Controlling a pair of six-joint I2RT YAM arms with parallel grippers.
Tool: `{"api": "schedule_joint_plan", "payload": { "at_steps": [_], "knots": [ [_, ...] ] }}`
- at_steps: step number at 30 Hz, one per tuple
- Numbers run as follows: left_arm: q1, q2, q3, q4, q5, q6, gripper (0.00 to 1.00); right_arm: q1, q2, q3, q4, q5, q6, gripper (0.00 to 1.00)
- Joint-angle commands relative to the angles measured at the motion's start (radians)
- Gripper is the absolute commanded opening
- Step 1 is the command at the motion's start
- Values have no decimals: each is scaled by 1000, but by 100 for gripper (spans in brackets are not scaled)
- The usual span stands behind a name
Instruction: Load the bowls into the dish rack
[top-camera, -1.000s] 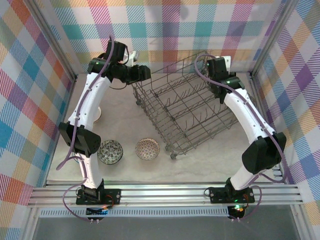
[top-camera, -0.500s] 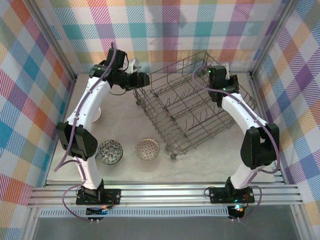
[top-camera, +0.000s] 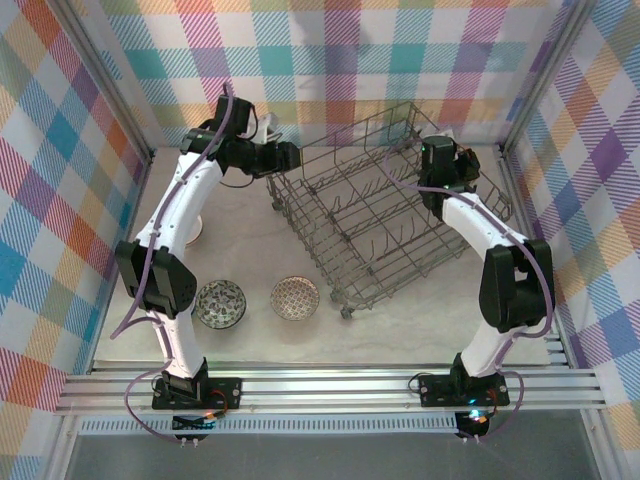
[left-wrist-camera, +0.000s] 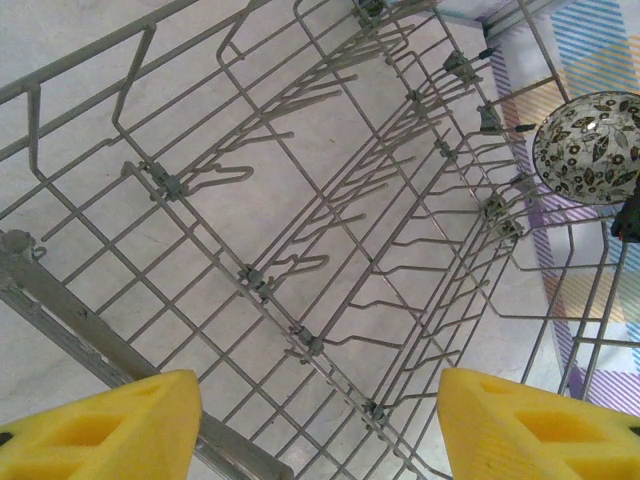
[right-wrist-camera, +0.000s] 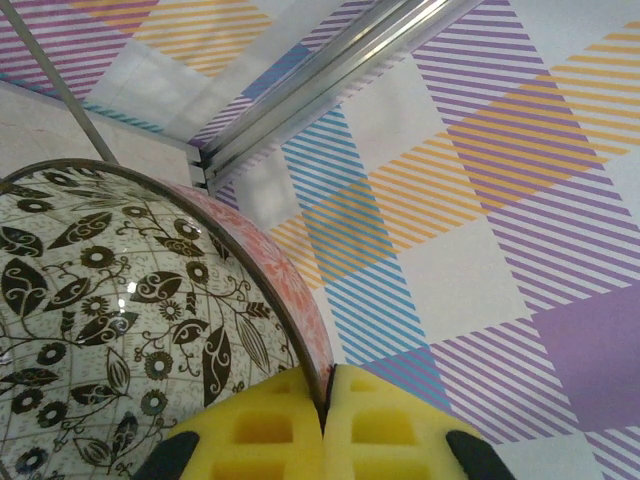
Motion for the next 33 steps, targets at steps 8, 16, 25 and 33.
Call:
{"api": "schedule_joint_plan", "payload": {
  "at_steps": [8, 16, 25, 33],
  "knots": [
    [9, 15, 23, -11, 21, 17, 65, -6, 3, -62, 144, 38, -90, 0],
    [9, 27, 30, -13, 29, 21, 65, -5, 18, -72, 114, 47, -71, 0],
    [10, 18, 17, -20, 23, 36, 65, 20, 13, -114, 126, 46, -106, 0],
    [11, 3, -18, 0, 30, 39, 65, 39, 31, -112, 126, 53, -149, 0]
  ]
}}
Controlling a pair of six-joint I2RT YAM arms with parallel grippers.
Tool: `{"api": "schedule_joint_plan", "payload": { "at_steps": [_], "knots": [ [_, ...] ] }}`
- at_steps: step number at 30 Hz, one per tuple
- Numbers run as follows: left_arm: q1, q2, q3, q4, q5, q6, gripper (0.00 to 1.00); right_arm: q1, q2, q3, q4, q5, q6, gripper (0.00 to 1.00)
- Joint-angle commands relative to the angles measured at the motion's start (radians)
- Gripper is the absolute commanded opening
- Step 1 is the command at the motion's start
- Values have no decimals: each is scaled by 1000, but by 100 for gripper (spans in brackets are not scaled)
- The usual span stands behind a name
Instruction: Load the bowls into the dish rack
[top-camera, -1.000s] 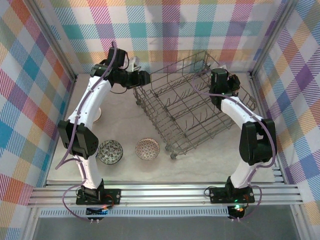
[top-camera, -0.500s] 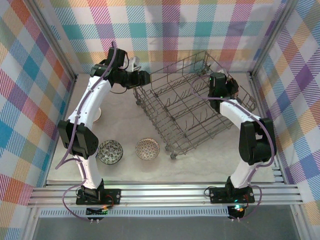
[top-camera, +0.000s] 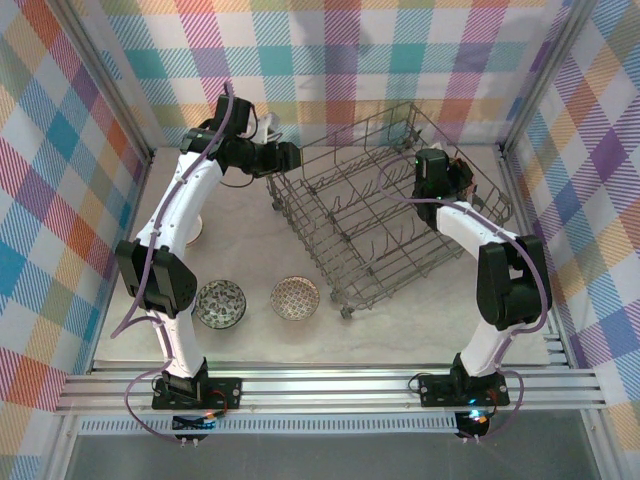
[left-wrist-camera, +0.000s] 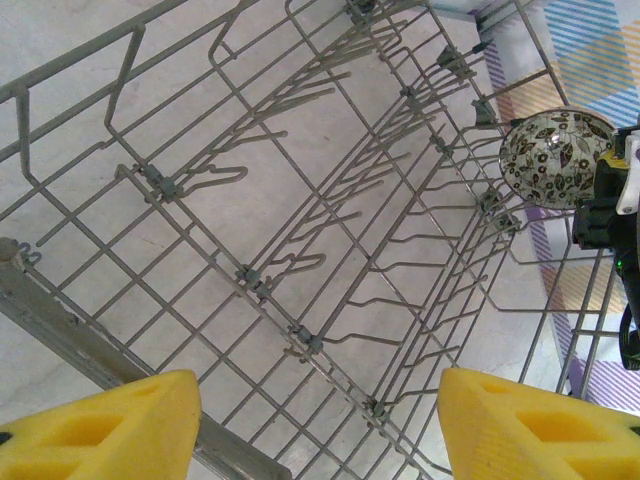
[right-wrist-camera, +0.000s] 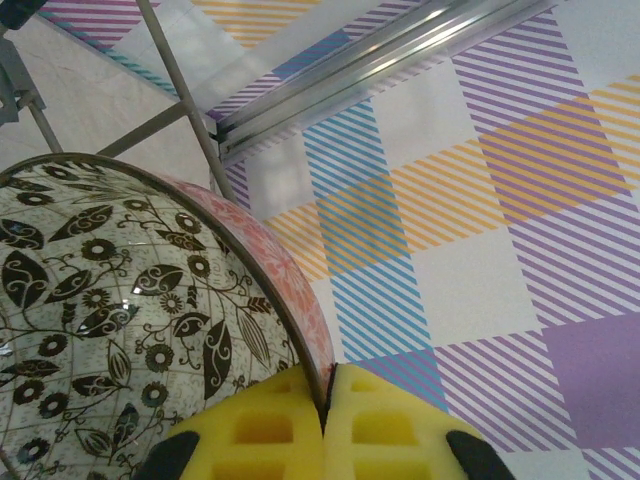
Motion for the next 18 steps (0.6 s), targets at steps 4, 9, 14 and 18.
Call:
{"api": "schedule_joint_plan", "payload": {
  "at_steps": [4, 9, 14, 18],
  "knots": [
    [7, -11, -36, 8, 17, 17, 65, 22, 12, -16, 1, 49, -14, 0],
    [7, -17, -46, 18, 22, 16, 65, 37, 12, -18, -42, 62, 17, 2],
    [8, -17, -50, 20, 27, 18, 65, 39, 19, -9, -84, 75, 53, 8],
    [8, -24, -62, 27, 29, 16, 65, 41, 26, 2, -107, 86, 72, 16]
  ]
}}
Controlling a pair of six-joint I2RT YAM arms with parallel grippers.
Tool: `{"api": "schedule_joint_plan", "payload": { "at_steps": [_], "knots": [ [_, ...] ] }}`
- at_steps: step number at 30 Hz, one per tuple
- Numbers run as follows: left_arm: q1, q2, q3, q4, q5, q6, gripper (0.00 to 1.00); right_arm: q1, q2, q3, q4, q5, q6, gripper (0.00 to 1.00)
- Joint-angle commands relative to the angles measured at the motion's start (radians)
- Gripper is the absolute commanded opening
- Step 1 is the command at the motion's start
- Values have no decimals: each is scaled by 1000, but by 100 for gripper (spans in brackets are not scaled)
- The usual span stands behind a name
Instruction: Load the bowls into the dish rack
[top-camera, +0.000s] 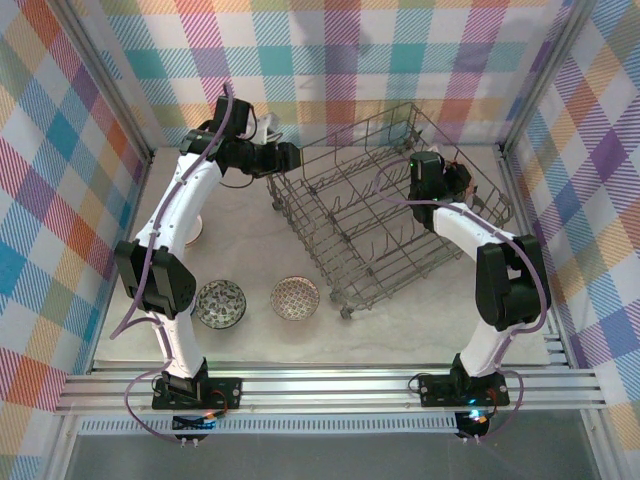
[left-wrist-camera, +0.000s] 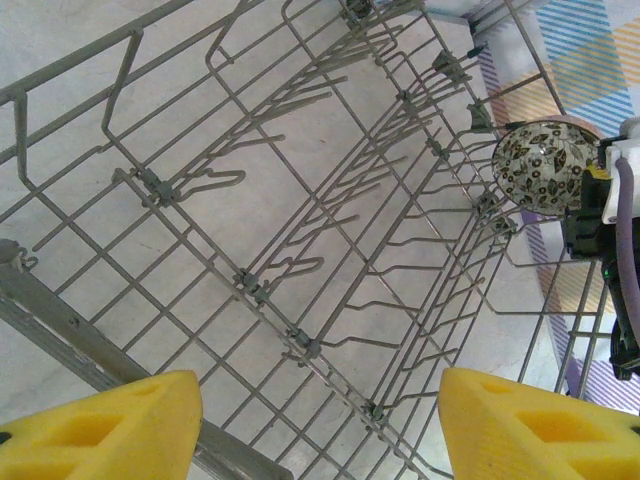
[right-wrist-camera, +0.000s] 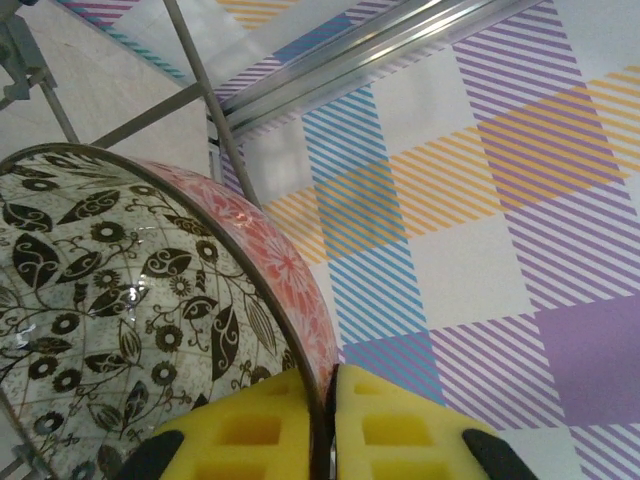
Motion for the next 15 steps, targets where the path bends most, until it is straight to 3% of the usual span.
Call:
{"api": "schedule_joint_plan", "payload": {
  "at_steps": [1, 6, 15],
  "knots": [
    [8, -11, -35, 0, 16, 15, 65, 12, 25, 12, -62, 35, 43, 18],
    [8, -18, -48, 10, 18, 10, 65, 24, 36, 19, -78, 43, 60, 29],
    [8, -24, -61, 20, 18, 0, 65, 24, 65, 46, -144, 44, 125, 34]
  ]
}}
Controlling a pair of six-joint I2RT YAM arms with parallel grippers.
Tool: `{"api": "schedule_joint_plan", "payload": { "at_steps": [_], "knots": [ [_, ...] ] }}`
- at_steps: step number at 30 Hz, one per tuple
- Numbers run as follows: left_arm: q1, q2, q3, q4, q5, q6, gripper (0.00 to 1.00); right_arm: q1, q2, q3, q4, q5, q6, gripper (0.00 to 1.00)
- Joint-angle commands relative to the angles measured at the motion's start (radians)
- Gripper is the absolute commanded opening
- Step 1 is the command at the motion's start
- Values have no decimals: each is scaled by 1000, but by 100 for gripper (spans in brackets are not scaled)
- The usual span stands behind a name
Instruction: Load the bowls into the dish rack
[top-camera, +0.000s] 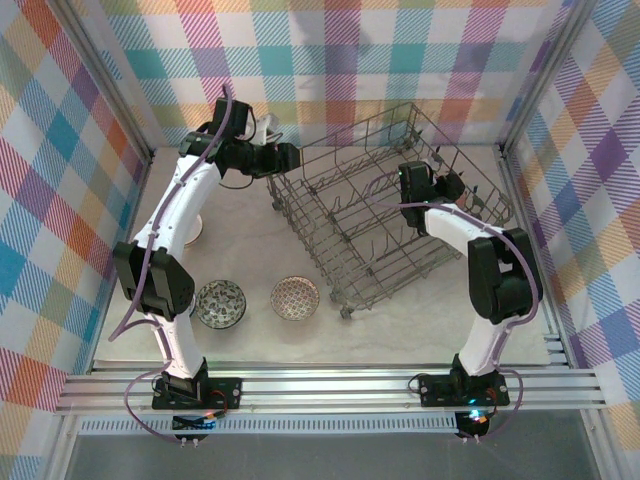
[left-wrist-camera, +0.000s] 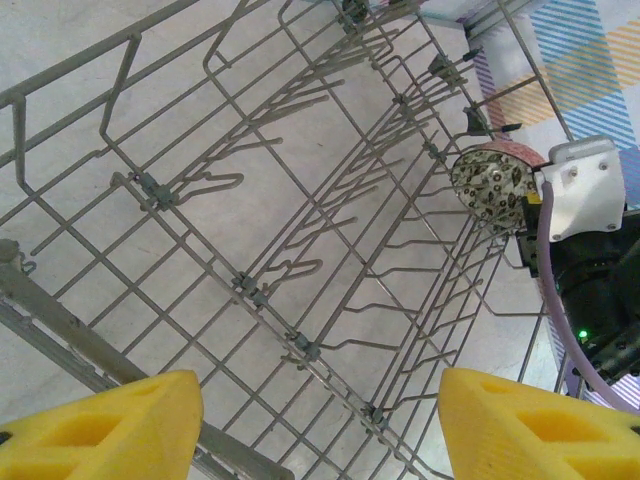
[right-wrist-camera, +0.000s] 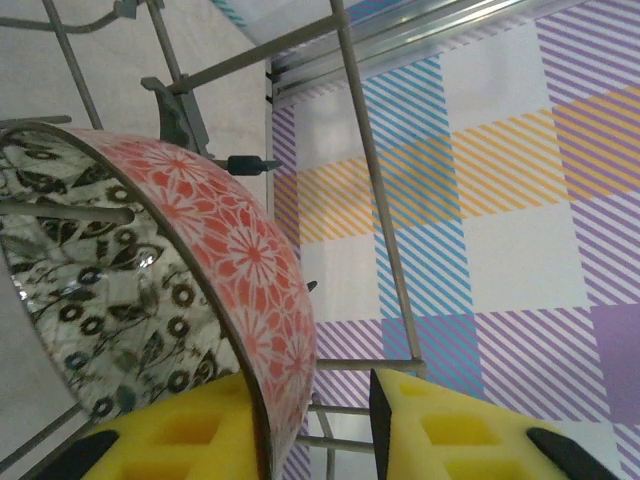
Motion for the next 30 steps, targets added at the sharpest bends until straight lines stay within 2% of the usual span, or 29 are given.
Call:
{"api": "schedule_joint_plan", "payload": {
  "at_steps": [1, 10, 18, 24, 27, 30],
  "knots": [
    [7, -9, -32, -8, 15, 1, 65, -2, 13, 49, -32, 37, 59, 34],
    [7, -14, -52, -14, 11, -8, 65, -5, 64, 90, -81, 30, 119, 36],
    [7, -19, -53, -21, 1, -6, 65, -16, 59, 150, -216, 7, 212, 61],
    [10, -19, -46, -22, -3, -7, 65, -15, 13, 227, -401, -64, 317, 88],
    [18, -11, -24, -29, 7, -18, 65, -14, -20, 274, -521, -147, 368, 95],
    [19, -11, -11, -34, 1, -24, 65, -6, -59, 296, -579, -246, 384, 97]
  ]
}}
